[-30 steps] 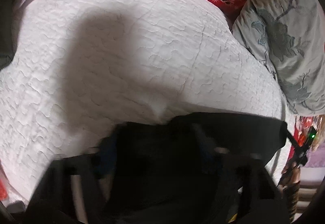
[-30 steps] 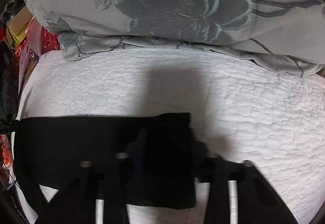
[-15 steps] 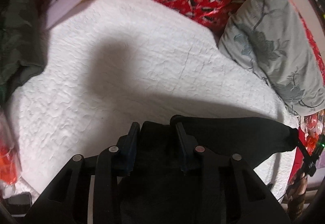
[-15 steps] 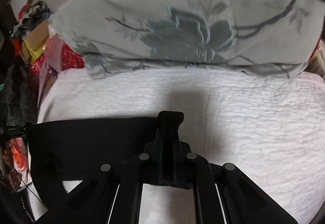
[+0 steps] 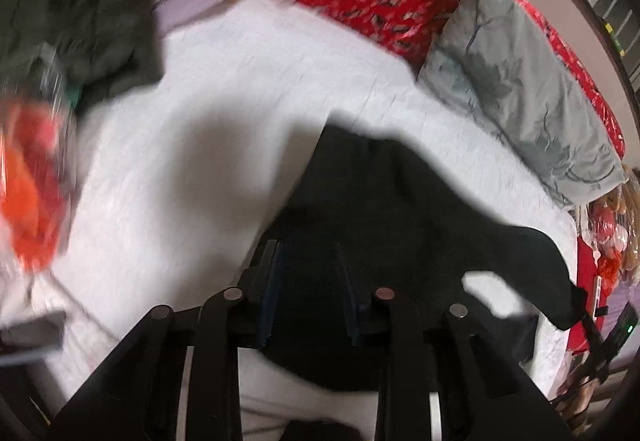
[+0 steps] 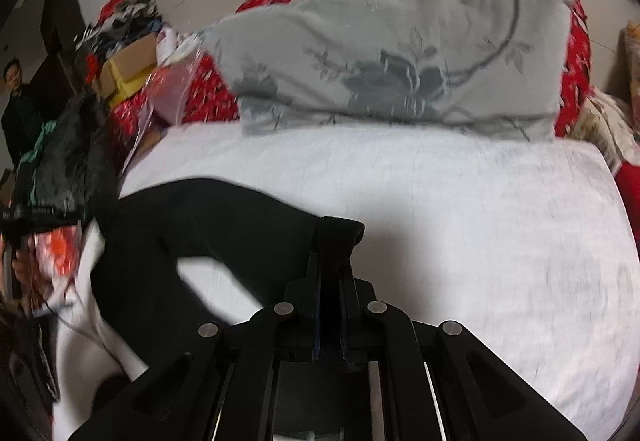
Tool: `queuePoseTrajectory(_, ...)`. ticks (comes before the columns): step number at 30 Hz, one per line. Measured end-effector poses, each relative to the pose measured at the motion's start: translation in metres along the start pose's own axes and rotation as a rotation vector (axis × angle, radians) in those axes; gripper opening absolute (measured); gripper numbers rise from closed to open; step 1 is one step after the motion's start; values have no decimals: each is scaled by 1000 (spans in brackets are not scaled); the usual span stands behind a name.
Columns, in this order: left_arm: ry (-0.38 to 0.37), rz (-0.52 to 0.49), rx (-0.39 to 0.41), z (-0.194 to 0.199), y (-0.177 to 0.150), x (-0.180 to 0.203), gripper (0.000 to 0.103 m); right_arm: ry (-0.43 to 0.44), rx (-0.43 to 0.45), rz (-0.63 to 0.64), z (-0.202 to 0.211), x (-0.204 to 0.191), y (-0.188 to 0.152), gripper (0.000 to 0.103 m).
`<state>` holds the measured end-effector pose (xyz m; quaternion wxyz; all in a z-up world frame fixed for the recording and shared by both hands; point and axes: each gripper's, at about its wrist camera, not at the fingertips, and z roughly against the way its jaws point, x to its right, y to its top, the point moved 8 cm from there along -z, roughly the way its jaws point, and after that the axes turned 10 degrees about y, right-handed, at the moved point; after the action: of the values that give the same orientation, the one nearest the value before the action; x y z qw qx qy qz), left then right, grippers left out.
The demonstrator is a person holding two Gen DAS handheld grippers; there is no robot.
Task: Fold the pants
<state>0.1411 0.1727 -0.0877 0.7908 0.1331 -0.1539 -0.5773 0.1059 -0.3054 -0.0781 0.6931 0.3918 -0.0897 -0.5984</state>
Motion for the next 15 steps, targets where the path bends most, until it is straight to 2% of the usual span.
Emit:
queuePoseTrajectory(4,24,27,-125,-36,-52,-23,25,-7,-53,25,3,-15,-66,7)
queuePoseTrajectory(6,9,58,-160,-43,-61,-30,25,-11,-98,48,-2,-23,-93,7)
queuePoseTrajectory(9,-15,75,-147,-33,-51,-29,25,-14,-133,66,-6,-31,-110,7)
queuePoseTrajectory(12,-54,51,-91,-10,-19,-12,27,-4,-111,25,-3,-27,-96,7)
queuePoseTrajectory(14,-60,16,-71,-3,8,3,43,5,-94,-17,-3,-21,-81,7)
queuePoseTrajectory(15,-58,8,-68,-4,18,8,57,2,-81,-49,-3,-13,-70,7)
